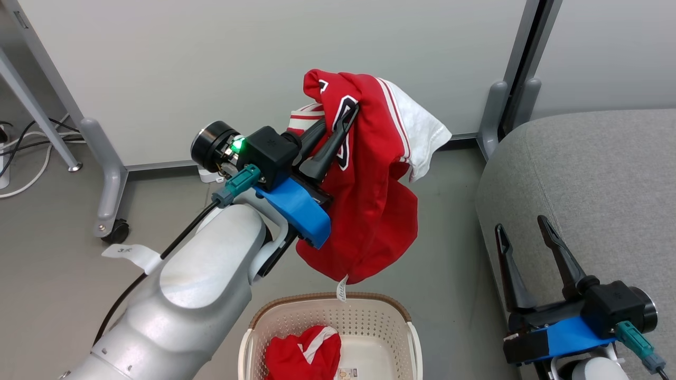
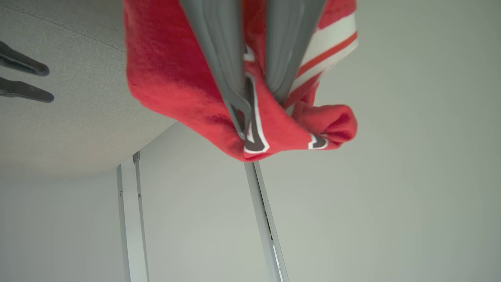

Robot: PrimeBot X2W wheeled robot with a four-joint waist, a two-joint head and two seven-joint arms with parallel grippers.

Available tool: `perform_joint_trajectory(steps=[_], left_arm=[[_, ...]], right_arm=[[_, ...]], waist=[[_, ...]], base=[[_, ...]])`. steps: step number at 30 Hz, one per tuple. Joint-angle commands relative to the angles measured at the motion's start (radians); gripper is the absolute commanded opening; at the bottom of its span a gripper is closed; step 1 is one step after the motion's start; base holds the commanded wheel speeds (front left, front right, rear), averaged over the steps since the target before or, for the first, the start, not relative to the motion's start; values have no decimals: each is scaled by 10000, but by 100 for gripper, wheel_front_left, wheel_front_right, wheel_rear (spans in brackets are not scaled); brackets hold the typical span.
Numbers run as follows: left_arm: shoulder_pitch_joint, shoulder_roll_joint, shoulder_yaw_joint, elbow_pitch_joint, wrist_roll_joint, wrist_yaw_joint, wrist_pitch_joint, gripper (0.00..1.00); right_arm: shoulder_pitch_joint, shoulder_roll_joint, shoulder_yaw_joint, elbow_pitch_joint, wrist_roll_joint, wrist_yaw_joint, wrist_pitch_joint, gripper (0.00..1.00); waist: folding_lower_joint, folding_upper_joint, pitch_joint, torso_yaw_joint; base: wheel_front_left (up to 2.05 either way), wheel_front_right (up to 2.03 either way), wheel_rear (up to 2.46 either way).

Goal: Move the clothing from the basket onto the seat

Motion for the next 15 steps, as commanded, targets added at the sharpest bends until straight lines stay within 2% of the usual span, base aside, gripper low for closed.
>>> perform_joint_trajectory(steps=[1,8,15], left_arm=[[-55,31,7,3,30,-1,-48,0],[-84,-28,-29,45,-13,-1,-48,0],[-216,-80,-86,17,3,-1,-48,0]], right_arm=[[138,-31,11,-20,59,5,-31,100],[-27,-30,278,-2,198,5,-31,100],[-570,-30,1403,203,474,5,-31,100]], waist=[[0,-1,1,0],[0,-1,18,47],[0,-1,136,129]], base=[[0,0,0],[0,0,0],[0,0,0]])
